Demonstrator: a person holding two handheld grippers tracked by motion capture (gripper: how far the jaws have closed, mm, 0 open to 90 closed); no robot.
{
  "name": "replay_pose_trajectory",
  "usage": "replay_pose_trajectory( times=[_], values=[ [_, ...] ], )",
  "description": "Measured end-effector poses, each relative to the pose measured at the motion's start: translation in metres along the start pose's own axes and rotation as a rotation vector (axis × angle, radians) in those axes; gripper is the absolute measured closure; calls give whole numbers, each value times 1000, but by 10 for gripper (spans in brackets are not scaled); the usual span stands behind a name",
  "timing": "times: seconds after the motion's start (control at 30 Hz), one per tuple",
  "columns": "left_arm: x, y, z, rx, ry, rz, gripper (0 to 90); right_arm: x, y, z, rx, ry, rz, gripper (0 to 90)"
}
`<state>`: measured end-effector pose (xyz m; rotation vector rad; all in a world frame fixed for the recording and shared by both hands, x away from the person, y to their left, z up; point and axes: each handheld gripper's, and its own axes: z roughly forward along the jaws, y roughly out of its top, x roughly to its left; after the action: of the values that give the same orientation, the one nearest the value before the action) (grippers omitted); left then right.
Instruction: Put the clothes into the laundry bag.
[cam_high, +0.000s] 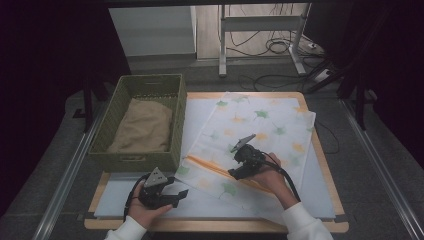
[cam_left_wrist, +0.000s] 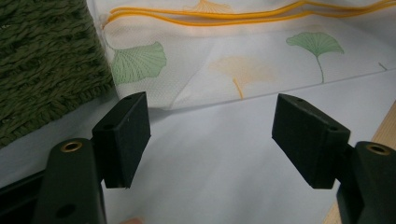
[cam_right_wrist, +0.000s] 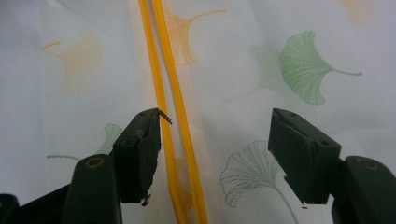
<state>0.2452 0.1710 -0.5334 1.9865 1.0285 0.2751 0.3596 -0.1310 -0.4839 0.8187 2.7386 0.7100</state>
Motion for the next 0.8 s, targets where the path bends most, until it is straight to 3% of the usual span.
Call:
replay_pose_trajectory(
  times=[0.8],
  values=[
    [0,0,1,10,4,6,271,-9,-6,16,85,-6,15,348]
  ],
)
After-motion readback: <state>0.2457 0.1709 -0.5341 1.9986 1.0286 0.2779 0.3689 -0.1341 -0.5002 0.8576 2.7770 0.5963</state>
